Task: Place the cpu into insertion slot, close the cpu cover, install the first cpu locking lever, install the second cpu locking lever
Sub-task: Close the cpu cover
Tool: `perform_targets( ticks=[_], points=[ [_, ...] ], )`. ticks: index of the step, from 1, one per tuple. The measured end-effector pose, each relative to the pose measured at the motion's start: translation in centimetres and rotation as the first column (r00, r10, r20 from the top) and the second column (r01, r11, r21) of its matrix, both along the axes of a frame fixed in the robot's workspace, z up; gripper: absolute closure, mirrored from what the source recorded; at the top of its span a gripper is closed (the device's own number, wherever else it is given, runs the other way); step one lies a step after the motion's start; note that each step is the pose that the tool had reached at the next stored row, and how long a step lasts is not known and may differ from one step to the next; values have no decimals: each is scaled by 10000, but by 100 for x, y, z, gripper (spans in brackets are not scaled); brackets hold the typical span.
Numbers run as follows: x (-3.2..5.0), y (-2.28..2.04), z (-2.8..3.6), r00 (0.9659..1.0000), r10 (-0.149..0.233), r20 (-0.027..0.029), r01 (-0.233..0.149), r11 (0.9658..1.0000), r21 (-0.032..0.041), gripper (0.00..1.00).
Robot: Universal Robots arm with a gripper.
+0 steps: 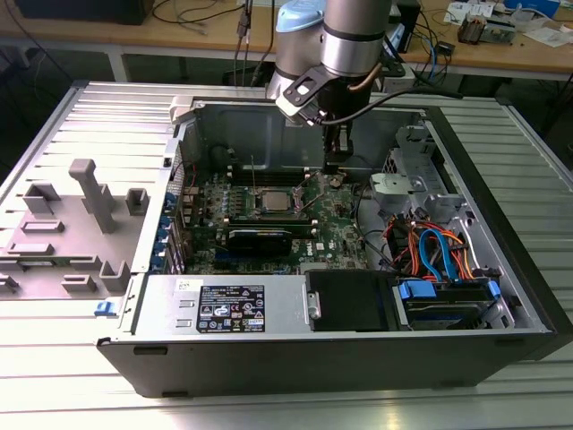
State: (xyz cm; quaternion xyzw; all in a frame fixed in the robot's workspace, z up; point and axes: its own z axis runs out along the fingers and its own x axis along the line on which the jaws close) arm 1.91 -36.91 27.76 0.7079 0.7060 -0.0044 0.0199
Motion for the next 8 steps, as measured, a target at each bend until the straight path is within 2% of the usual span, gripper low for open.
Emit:
perform_targets(
  ticks=[5, 6, 8],
  points=[
    [0, 0, -1, 10000, 1, 0, -1, 10000, 0, 89],
    [59, 0, -20, 10000, 2, 1, -2, 10000, -7, 89],
    [156, 3, -150, 10000, 1, -7, -1, 10000, -8, 89]
  ],
)
